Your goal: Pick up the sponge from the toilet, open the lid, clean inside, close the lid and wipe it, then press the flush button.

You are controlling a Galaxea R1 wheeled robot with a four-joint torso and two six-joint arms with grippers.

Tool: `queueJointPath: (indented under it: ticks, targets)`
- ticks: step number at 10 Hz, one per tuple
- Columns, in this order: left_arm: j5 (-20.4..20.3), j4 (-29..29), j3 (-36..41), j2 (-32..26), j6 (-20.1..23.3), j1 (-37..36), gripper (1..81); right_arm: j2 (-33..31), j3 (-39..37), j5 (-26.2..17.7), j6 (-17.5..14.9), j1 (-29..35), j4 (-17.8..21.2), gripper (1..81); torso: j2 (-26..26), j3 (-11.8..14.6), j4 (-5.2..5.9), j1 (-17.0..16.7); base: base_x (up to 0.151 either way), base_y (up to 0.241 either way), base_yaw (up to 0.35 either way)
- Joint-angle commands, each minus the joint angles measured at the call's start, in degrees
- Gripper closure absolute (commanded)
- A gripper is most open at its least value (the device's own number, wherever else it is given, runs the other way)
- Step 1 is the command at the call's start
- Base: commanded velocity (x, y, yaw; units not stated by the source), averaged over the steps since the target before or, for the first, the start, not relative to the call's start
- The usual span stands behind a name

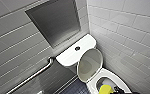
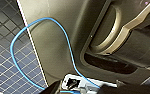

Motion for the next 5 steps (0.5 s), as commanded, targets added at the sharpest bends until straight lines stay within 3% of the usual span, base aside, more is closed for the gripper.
queueJointPath:
  ticks: [1, 5]
  targets:
    - [5.00, -0.07, -0.42, -0.96, 0.26, 1.28, 1.0, 5.25, -2.65, -11.93, 0.53, 15.16, 0.70, 81.1, 0.00, 0.00, 0.00, 0.02, 0.000, 0.000, 0.000]
    - [5.09, -0.07, -0.42, -0.96, 0.26, 1.27, 1.0, 18.17, -18.83, -9.48, 2.99, 15.96, 1.58, 81.1, 0.00, 0.00, 0.00, 0.02, 0.000, 0.000, 0.000]
